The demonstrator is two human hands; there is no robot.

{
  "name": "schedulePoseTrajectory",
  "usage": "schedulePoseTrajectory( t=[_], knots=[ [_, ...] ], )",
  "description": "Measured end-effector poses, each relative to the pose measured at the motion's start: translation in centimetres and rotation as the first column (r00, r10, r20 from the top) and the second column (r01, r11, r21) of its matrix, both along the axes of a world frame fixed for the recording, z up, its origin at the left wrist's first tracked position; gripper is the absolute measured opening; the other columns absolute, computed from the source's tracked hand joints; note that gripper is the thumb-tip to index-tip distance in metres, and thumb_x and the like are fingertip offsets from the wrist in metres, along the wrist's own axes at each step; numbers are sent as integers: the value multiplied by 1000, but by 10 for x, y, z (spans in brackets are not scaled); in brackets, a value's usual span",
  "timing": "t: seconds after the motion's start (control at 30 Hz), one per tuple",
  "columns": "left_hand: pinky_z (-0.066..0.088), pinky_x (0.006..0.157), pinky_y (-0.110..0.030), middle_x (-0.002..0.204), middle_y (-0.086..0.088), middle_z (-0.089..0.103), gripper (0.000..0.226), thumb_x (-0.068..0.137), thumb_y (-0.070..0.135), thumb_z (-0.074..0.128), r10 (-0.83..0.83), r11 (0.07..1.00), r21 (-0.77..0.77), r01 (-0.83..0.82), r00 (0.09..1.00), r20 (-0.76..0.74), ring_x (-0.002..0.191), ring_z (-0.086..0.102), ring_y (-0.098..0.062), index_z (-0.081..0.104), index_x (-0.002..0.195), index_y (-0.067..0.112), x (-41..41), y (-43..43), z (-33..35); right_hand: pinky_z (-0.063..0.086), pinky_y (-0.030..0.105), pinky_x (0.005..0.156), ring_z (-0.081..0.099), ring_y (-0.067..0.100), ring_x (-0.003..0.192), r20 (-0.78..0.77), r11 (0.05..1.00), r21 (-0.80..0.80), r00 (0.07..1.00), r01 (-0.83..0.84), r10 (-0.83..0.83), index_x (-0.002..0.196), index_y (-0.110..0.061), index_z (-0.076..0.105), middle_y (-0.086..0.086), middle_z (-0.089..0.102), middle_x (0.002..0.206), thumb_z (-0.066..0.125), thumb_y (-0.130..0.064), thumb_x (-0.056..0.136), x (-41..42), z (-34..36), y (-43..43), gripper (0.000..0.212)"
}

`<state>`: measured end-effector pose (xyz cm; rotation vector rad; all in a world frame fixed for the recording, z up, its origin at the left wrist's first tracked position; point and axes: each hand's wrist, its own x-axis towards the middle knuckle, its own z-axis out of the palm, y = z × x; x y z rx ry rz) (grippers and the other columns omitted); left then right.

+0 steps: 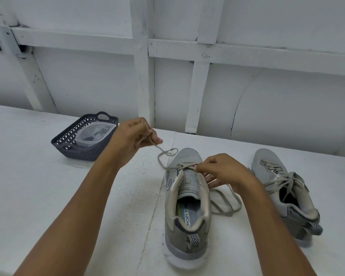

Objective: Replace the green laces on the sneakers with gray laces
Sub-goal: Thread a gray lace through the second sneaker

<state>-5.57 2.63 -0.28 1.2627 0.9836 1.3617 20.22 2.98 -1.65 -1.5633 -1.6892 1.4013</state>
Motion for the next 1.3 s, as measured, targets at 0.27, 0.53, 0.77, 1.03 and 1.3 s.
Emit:
schedulePoseTrajectory(
  t=[0.27, 0.53, 0.77, 1.03, 1.3],
  knots=[
    [35, 50, -21, 64, 5, 58, 5, 92, 16, 69, -49, 999, -9, 50, 898, -438, 50, 42, -7, 68, 92, 12, 32, 2, -5, 53, 25, 52, 64, 19, 52, -104, 996, -75, 993, 50, -57, 82, 7, 67, 11, 63, 62, 61, 0, 85, 8, 1, 2, 10],
    [54, 65, -27, 82, 1, 77, 16, 91, 6, 65, -192, 981, -116, 155, 704, -684, 65, 65, -19, 71, 103, 13, 53, 13, -5, 52, 24, 50, 58, 11, 43, -130, 991, -122, 989, 61, -77, 97, 20, 64, 5, 58, 52, 58, 5, 87, 13, -6, 10, 19],
    [48, 56, -28, 74, -4, 73, 9, 83, 13, 76, -194, 981, -135, 139, 745, -638, 58, 59, -13, 72, 92, 13, 62, 20, -8, 51, 23, 51, 59, 11, 49, -82, 988, -134, 993, 77, -88, 99, 12, 69, 7, 60, 62, 58, 3, 86, 17, -14, 17, 19],
    [40, 56, -16, 70, 12, 67, 16, 81, 35, 79, -254, 963, -191, 192, 389, -886, 60, 55, 0, 77, 85, 20, 75, 22, -7, 51, 23, 51, 59, 9, 47, -122, 984, -175, 990, 44, -66, 102, 12, 67, 4, 62, 55, 52, 7, 84, 15, -11, 15, 24],
    [40, 53, -28, 70, -6, 68, 15, 87, 27, 70, -327, 934, -264, 240, 280, -903, 57, 51, -18, 72, 75, 19, 73, 30, -1, 50, 22, 49, 41, 7, 42, -161, 984, -178, 986, 13, -42, 90, 5, 68, 1, 46, 48, 52, 9, 86, 15, -8, 11, 17]
  ],
)
